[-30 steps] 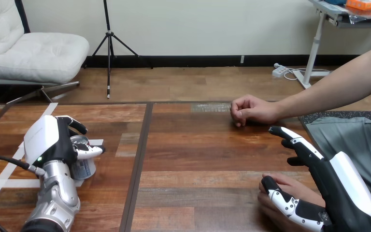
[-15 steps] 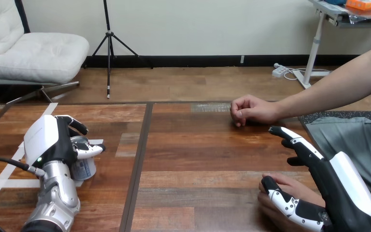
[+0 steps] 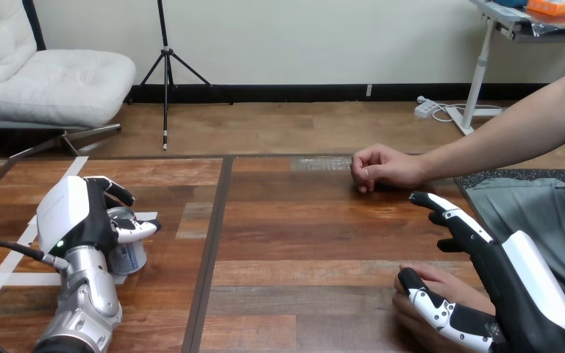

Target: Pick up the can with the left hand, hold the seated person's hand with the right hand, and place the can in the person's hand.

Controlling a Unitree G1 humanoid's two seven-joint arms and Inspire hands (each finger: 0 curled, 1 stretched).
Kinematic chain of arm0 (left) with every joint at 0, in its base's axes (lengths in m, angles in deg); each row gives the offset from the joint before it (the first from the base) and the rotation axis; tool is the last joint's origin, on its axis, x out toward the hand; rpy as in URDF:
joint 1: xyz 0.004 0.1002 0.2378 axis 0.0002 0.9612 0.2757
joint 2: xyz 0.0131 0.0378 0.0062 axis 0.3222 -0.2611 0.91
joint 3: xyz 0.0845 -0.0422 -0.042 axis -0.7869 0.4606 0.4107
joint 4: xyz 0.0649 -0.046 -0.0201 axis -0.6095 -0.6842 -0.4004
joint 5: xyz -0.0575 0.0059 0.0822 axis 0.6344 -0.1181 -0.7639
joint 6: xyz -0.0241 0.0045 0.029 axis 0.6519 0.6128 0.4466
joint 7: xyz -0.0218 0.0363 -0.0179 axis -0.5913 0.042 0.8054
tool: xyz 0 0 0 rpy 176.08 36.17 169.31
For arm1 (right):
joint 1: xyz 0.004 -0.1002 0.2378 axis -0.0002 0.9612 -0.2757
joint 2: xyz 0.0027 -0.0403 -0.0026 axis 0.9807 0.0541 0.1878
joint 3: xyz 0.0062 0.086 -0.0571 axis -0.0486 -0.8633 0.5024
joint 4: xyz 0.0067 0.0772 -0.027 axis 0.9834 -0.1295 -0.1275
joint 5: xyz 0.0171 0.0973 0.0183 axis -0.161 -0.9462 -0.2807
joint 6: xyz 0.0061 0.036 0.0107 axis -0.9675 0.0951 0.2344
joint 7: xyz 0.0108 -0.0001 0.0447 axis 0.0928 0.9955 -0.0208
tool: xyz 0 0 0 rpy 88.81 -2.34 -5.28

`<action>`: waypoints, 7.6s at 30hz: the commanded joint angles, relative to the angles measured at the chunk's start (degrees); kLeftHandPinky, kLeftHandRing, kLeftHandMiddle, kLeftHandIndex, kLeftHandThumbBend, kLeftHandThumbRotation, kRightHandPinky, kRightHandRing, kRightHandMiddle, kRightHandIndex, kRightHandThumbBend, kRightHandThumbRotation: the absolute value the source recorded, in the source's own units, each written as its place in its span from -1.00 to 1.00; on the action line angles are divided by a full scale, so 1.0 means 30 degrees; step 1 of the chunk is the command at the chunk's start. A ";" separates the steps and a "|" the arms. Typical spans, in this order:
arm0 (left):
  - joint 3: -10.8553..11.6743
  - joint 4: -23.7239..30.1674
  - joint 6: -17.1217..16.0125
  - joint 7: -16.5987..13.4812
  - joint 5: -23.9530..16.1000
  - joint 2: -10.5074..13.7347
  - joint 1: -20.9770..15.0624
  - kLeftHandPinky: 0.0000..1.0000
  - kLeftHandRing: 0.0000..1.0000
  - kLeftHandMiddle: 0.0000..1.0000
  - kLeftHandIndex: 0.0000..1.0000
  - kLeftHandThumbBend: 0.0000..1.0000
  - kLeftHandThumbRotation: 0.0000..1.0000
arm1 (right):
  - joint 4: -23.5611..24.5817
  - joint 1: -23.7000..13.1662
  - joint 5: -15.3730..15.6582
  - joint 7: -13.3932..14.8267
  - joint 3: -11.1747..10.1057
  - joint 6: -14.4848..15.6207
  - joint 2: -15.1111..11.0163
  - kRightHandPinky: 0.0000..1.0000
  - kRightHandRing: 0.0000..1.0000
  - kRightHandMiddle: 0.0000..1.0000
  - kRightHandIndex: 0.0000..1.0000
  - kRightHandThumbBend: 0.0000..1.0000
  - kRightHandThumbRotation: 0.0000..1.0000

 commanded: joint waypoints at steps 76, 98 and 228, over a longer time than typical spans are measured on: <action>0.0255 0.1768 -0.1742 -0.0253 0.0607 0.0114 -0.0332 -0.12 -0.10 -0.05 -0.01 0.50 -1.00 | 0.0438 -0.1397 -0.0252 -0.0037 -0.0150 -0.0199 -0.0312 0.60 0.79 0.85 0.77 -0.29 -1.00; 0.0192 0.3117 -0.2098 -0.0218 0.0500 0.0049 0.0202 -0.14 -0.11 -0.07 0.00 0.47 -1.00 | 0.0274 -0.1506 -0.0114 0.0107 -0.0069 -0.0313 -0.0256 0.60 0.79 0.85 0.77 -0.28 -1.00; 0.3055 0.2357 -0.2483 -0.0764 0.2827 -0.1838 0.1912 0.31 0.47 0.54 0.53 0.57 -1.00 | 0.0584 -0.1328 0.0030 -0.0145 -0.0189 -0.0049 -0.0791 0.61 0.81 0.84 0.77 0.05 -1.00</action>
